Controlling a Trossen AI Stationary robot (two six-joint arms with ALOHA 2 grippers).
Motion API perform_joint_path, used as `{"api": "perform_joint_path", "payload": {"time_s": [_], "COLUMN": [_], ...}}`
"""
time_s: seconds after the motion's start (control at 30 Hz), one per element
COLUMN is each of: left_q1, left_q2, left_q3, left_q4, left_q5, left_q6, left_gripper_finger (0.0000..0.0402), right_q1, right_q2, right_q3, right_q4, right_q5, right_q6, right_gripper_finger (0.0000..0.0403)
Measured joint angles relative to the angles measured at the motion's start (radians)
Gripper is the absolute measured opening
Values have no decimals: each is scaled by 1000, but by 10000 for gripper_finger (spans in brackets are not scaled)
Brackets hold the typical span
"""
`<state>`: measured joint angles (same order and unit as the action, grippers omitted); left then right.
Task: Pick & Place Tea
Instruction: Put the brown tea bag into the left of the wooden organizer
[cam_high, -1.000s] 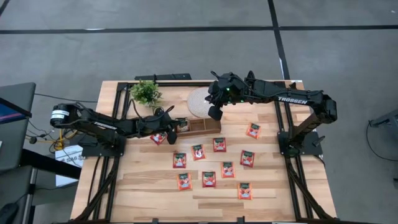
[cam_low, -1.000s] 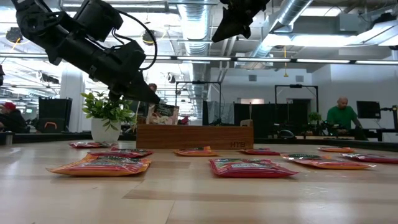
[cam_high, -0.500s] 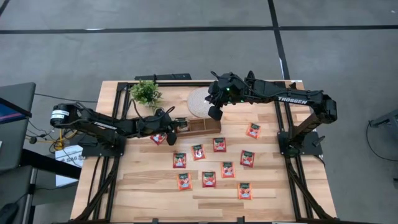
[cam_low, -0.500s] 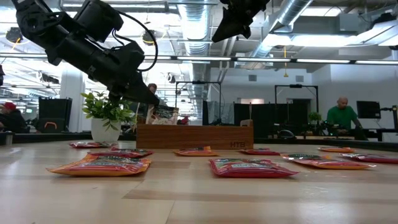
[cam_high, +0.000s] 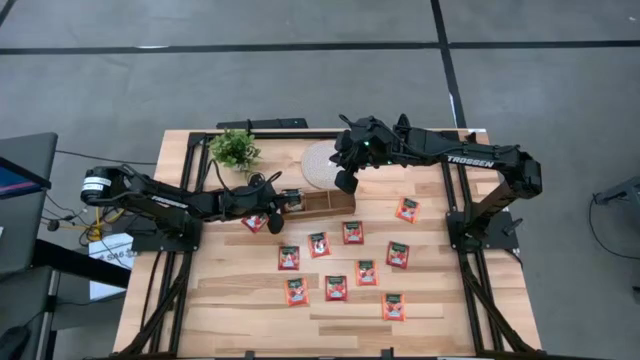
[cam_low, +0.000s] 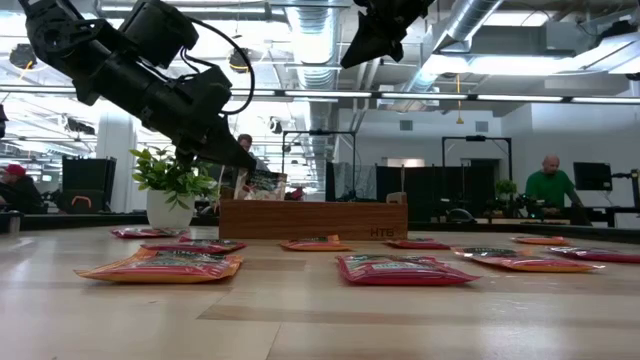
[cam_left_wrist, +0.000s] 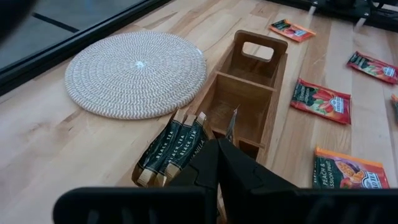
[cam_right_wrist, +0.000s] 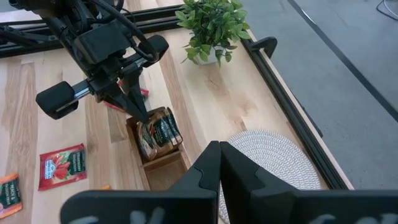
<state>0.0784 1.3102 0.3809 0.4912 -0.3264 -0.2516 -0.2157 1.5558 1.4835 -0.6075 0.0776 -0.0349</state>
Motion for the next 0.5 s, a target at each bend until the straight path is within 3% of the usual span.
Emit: {"api": "perform_joint_path", "payload": {"time_s": [0.5], "left_q1": [0], "left_q2": [0], "left_q3": [0], "left_q4": [-5], "left_q5": [0], "left_q6": [2], "left_gripper_finger": [0], "right_q1": [3], "right_q2": [0], "right_q3": [0], "right_q4": [0], "right_q5": [-3], "right_q6": [0], "right_gripper_finger": [0]}}
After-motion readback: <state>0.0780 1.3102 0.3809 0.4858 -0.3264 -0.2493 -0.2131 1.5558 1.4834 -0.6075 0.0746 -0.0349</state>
